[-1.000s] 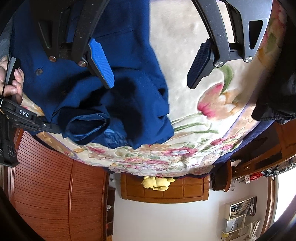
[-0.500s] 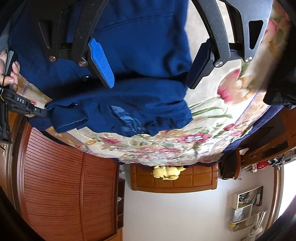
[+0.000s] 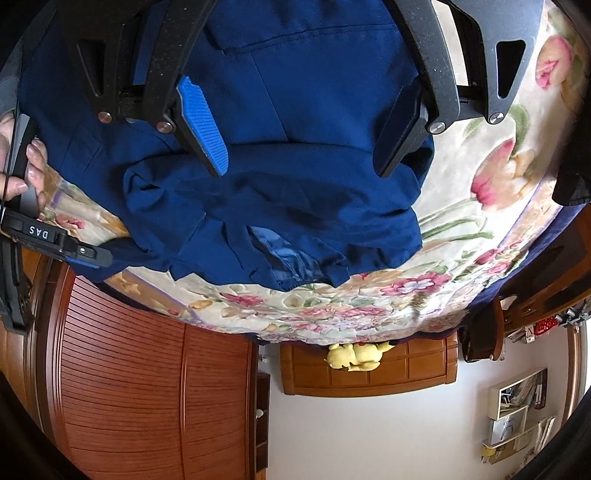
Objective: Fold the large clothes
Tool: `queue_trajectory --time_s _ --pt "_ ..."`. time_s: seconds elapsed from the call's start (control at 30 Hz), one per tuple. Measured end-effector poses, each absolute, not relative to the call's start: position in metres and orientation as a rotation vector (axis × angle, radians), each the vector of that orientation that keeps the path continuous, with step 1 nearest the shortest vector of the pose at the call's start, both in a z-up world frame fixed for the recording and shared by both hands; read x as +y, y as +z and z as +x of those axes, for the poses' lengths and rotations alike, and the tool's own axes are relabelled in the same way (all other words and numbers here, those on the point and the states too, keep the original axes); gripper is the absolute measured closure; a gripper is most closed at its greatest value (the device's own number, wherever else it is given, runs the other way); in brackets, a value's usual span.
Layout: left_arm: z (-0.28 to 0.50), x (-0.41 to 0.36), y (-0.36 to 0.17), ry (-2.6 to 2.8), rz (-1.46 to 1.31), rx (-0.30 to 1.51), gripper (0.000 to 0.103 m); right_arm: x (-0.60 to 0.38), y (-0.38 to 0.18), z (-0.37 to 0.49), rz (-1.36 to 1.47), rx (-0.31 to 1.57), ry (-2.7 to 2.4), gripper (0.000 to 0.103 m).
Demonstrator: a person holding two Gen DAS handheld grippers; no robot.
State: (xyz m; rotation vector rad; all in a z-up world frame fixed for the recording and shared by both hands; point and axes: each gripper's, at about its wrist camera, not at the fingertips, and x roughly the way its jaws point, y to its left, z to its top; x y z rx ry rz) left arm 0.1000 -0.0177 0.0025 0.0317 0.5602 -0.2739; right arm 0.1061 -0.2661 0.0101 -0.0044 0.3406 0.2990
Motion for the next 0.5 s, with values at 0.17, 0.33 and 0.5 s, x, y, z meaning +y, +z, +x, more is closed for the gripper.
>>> queue_trajectory --time_s 0.17,0.33,0.5 --pt "0.101 -0.018 0.0 -0.277 0.032 0.566 0.022 -0.237 0.011 0.12 -0.071 0.364 0.36 0.038" --pt "0.101 -0.019 -0.001 -0.274 0.039 0.568 0.022 -0.211 0.008 0.14 -0.151 0.391 0.391 0.038" --pt "0.1 -0.022 -0.005 -0.271 0.053 0.571 0.021 -0.202 0.0 0.165 -0.206 0.452 0.389 0.048"
